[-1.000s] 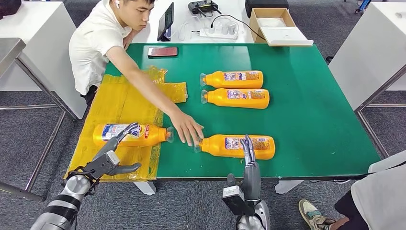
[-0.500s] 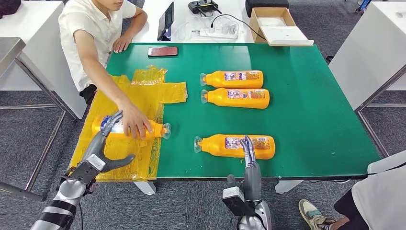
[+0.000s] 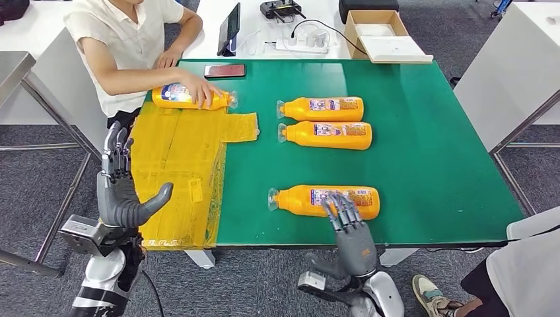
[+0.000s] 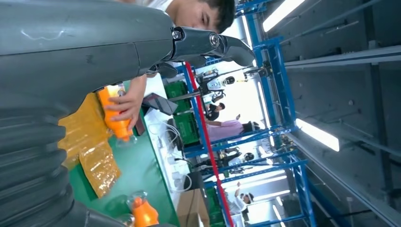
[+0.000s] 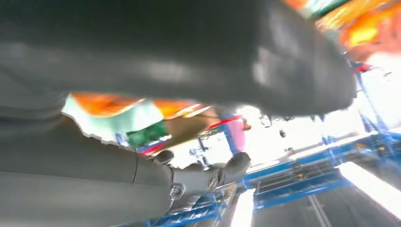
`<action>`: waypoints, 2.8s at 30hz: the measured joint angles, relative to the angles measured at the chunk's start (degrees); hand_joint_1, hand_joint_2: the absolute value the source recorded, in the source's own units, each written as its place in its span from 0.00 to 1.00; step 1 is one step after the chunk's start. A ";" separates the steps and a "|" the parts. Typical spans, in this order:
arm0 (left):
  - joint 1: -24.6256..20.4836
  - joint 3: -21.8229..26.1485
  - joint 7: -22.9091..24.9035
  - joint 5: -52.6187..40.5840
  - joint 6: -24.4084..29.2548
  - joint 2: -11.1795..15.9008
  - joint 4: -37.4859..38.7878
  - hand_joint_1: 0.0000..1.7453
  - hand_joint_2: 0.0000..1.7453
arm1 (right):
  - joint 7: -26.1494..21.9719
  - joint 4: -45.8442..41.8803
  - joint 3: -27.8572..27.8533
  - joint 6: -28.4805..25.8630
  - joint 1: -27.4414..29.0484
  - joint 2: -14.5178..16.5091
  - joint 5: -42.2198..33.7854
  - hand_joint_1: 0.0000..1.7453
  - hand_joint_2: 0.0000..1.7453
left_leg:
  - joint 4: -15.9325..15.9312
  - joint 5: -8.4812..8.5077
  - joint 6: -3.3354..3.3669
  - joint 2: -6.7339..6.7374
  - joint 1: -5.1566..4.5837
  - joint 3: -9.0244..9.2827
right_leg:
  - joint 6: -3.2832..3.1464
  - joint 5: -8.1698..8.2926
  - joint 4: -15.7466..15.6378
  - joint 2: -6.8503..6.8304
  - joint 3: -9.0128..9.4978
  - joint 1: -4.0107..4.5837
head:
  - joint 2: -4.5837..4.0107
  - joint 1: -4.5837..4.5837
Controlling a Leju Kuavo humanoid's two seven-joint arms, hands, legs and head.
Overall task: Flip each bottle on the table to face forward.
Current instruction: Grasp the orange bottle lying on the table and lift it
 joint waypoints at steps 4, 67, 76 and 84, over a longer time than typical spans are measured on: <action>1.78 0.17 -0.84 0.97 1.24 -1.20 -2.09 0.00 1.00 | 1.31 0.11 -7.01 0.00 -0.77 0.19 7.85 0.00 1.00 | 0.01 0.00 0.00 0.04 -0.04 0.00 | 0.01 0.00 -0.02 0.00 -0.01 -0.03 | -0.01 -0.02; 1.94 -9.10 8.58 4.36 -4.38 -3.51 0.56 0.00 1.00 | 38.06 35.97 8.33 24.22 -28.87 -8.99 1.07 0.90 1.00 | -0.01 -0.15 0.04 0.70 -0.02 1.06 | -0.15 0.09 -0.20 0.44 0.22 0.03 | 0.00 -0.01; 1.02 -9.68 9.44 4.63 -5.85 -3.52 2.08 0.00 1.00 | 36.84 37.22 8.95 29.17 -31.07 -10.17 -1.88 1.00 1.00 | 0.01 -0.01 0.15 0.74 -0.01 1.20 | 0.05 0.32 -0.25 0.46 1.00 0.07 | -0.01 -0.01; 0.21 -9.79 9.62 6.16 -7.20 -3.50 3.03 0.00 1.00 | 26.20 37.39 8.48 32.62 -30.82 -10.79 -7.90 1.00 1.00 | 0.00 -0.08 0.12 0.82 0.01 1.20 | 0.05 0.31 -0.26 0.63 0.94 0.08 | -0.01 0.00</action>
